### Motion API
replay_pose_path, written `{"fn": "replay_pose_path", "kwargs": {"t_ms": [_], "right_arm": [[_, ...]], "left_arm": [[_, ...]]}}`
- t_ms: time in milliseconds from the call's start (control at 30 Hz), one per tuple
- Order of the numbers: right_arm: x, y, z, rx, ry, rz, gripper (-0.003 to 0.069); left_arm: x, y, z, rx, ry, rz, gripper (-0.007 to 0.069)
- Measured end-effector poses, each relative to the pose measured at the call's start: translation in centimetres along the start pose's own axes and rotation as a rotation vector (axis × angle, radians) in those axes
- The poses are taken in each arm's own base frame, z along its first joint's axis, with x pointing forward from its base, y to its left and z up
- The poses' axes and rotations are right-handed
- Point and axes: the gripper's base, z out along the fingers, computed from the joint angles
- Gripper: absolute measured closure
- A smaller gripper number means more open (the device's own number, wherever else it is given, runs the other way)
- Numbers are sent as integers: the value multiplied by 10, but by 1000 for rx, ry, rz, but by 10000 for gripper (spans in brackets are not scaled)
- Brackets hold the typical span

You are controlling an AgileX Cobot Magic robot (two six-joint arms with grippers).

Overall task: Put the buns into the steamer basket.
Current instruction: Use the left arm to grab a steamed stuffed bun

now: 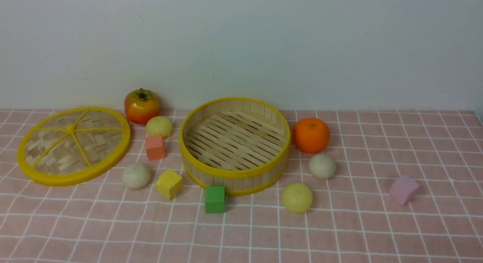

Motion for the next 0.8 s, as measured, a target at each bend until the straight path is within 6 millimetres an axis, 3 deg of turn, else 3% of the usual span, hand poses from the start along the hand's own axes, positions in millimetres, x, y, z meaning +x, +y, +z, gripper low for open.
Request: {"fn": "replay_pose_path", "kwargs": {"t_ms": [800], "right_arm": [[0, 0, 0, 0, 0, 0, 419]], "left_arm": [[0, 0, 0, 0, 0, 0, 601]]}}
